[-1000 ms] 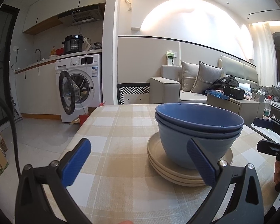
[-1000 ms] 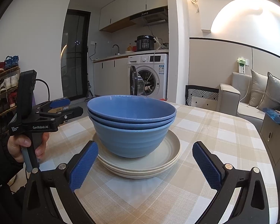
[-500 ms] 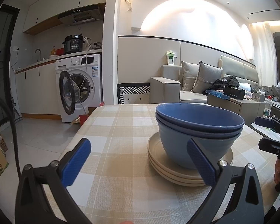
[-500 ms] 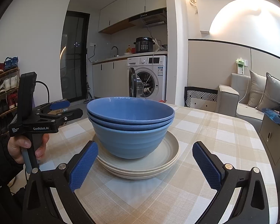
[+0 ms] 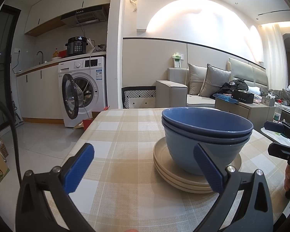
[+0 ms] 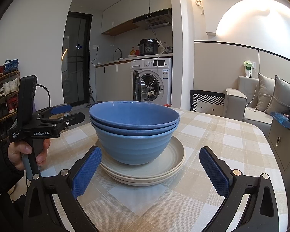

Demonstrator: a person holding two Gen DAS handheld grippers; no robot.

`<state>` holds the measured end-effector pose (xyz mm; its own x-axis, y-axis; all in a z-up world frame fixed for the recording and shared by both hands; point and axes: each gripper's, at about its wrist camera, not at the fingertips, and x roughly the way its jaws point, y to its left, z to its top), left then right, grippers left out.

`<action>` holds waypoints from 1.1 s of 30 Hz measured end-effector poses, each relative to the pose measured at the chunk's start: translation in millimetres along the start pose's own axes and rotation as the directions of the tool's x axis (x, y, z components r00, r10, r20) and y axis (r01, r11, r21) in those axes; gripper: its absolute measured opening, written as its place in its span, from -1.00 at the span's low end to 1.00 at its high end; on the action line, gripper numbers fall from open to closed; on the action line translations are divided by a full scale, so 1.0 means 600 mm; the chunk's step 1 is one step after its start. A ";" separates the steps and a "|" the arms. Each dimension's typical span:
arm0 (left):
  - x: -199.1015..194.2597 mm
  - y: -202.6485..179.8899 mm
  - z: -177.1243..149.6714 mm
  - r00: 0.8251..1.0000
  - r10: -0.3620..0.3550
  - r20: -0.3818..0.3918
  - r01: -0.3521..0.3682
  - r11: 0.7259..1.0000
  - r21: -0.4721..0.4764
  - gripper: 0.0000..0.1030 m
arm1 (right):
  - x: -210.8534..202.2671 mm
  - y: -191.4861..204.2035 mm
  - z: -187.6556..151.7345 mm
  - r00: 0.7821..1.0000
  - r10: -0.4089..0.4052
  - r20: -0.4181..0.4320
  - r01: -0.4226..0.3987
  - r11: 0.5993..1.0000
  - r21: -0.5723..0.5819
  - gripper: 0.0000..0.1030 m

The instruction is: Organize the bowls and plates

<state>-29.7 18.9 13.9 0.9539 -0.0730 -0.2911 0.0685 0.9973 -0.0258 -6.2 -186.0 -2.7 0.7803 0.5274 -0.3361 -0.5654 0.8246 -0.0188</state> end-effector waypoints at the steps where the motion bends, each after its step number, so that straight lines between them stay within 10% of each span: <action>1: 0.001 0.000 0.000 1.000 0.000 0.000 0.000 1.000 0.000 1.00 | 0.000 0.000 0.000 1.000 0.000 0.000 0.000 1.000 0.000 0.99; 33: 0.003 0.001 0.002 1.000 0.028 -0.011 -0.028 1.000 -0.009 1.00 | -0.003 0.006 -0.002 1.000 0.003 -0.004 -0.003 1.000 -0.001 0.99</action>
<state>-27.6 19.2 14.3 0.9522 -0.0452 -0.3022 0.0391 0.9989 -0.0260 -10.0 -184.4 -3.0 0.7776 0.5289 -0.3400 -0.5679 0.8229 -0.0188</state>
